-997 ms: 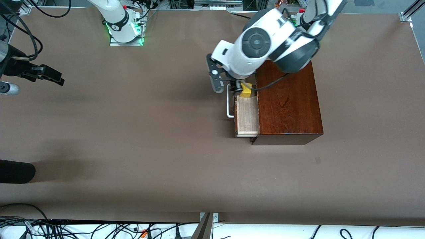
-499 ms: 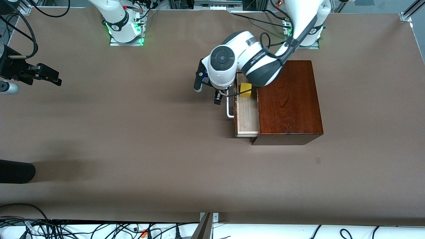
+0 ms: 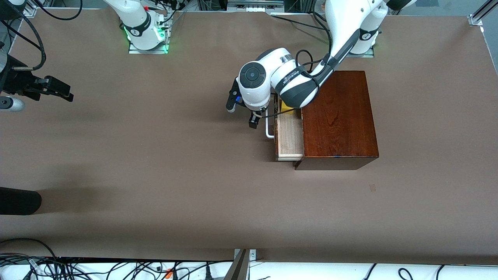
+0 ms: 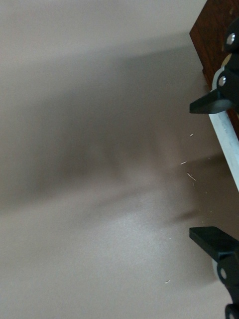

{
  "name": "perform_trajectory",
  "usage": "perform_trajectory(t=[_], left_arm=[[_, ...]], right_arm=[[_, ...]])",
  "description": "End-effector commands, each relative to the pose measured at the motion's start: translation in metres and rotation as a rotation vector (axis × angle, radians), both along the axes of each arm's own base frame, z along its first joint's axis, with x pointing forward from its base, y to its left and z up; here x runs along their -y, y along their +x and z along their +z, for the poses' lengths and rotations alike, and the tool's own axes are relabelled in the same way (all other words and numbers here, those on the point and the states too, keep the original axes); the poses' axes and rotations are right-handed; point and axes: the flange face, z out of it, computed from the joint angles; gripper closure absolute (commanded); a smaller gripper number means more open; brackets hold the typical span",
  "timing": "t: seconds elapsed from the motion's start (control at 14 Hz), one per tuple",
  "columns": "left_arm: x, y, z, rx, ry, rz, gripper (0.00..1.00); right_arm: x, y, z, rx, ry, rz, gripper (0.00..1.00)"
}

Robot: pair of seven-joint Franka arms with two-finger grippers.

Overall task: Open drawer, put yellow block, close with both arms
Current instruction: 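Push the drawer shut into the box with the left gripper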

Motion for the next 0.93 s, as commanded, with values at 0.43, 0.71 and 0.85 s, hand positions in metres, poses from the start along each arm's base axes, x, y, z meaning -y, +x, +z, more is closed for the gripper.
perform_trajectory(t=[0.43,0.71,0.85], left_arm=[[-0.024,0.006,-0.014,0.012,0.09,-0.038,0.0],[-0.039,0.014,-0.008,-0.005,0.124,-0.019,0.0],[-0.047,0.022,-0.007,-0.006,0.125,-0.002,0.0]], right_arm=[[0.004,-0.005,0.002,0.014,-0.008,0.057,0.0],[0.006,-0.004,0.003,0.021,-0.009,0.048,0.0],[0.006,-0.004,0.003,0.021,-0.009,0.048,0.0]])
